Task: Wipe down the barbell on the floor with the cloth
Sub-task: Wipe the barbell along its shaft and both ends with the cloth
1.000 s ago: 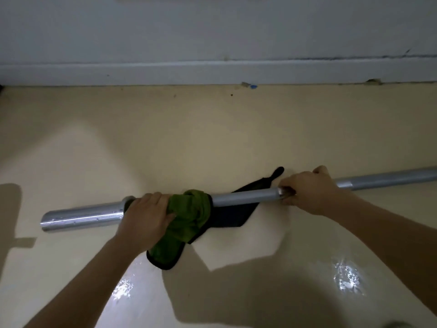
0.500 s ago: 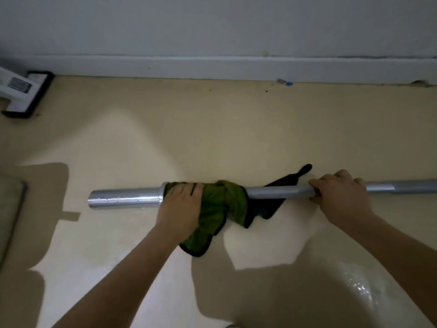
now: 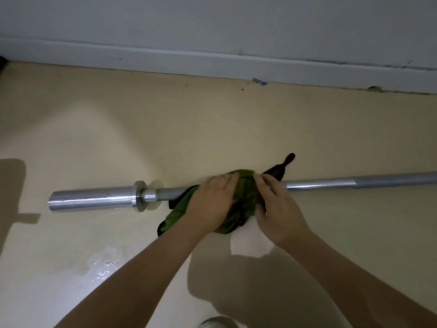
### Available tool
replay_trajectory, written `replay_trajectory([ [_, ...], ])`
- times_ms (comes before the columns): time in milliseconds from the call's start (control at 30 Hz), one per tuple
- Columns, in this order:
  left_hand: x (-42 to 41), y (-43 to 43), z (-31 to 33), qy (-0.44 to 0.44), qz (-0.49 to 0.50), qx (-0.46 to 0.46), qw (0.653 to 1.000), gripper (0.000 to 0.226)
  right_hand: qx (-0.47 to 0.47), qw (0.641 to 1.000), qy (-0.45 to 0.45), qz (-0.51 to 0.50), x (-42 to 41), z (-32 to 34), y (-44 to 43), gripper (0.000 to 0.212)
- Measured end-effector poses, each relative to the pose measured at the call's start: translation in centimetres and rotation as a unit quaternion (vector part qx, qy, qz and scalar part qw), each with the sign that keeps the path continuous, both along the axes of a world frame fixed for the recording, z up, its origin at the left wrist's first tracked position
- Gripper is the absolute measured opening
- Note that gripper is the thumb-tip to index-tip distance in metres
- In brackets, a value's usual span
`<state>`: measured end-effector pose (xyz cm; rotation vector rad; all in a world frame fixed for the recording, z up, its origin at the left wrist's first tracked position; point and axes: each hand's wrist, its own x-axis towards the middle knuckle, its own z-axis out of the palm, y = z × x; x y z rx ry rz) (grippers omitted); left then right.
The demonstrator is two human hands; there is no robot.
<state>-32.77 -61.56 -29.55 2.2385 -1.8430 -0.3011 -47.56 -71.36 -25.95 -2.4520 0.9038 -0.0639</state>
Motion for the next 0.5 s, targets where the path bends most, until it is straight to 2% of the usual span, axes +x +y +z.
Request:
replay_trajectory([
  [167,3.9,9.1,1.4,-0.110,0.180,0.067,0.975,0.071,-0.056,0.993,0.003,0.108,4.9,-0.7,5.4,0.055],
  [267,4.6,10.4,1.5,-0.131,0.221,0.095,0.962,0.073,-0.048,0.989,0.026,0.138,5.9,-1.9,6.2,0.061],
  [333,3.7,9.3,1.5,-0.094,0.218,0.093,0.967,0.071,-0.050,0.990,0.011,0.135,5.6,-2.4,5.6,0.062],
  [400,1.8,7.8,1.2,-0.051,0.177,0.052,0.982,0.065,-0.009,0.993,-0.014,0.120,5.7,-2.5,5.0,0.064],
  [500,0.1,6.9,0.6,-0.084,0.116,0.026,0.989,0.059,0.107,0.990,-0.061,0.070,6.3,-1.6,4.9,0.067],
])
